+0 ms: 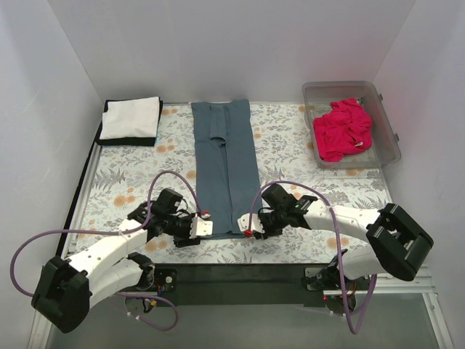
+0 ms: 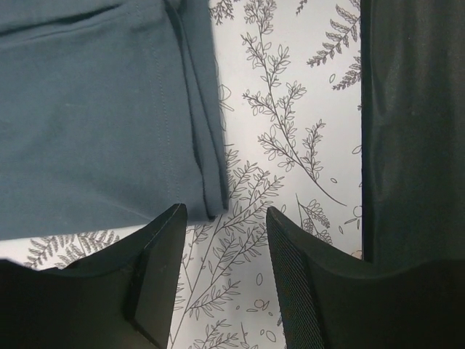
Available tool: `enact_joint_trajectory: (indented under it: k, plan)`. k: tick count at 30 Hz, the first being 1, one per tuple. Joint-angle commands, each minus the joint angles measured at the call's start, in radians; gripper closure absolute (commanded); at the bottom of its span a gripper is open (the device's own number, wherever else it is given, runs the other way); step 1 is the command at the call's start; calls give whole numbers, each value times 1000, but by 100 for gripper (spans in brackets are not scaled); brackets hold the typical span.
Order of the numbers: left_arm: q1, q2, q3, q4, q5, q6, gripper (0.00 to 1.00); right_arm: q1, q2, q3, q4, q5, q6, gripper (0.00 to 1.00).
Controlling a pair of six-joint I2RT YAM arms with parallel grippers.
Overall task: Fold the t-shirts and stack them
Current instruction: Fold the tshirt
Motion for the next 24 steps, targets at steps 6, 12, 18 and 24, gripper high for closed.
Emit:
enact_joint_trajectory:
  k: [6,12,18,24]
  plan:
    - [-15,76,22,78,-30,-14,50,-1,55,2,-14,53,-6,75]
    - [-32,107,1,96,-73,9,57,-1,64,5,-20,69,3,88]
    - [-55,131,-17,107,-130,31,80,-1,73,39,-55,72,23,99]
    - [-56,86,13,26,-96,40,100,0,39,97,-108,67,50,99]
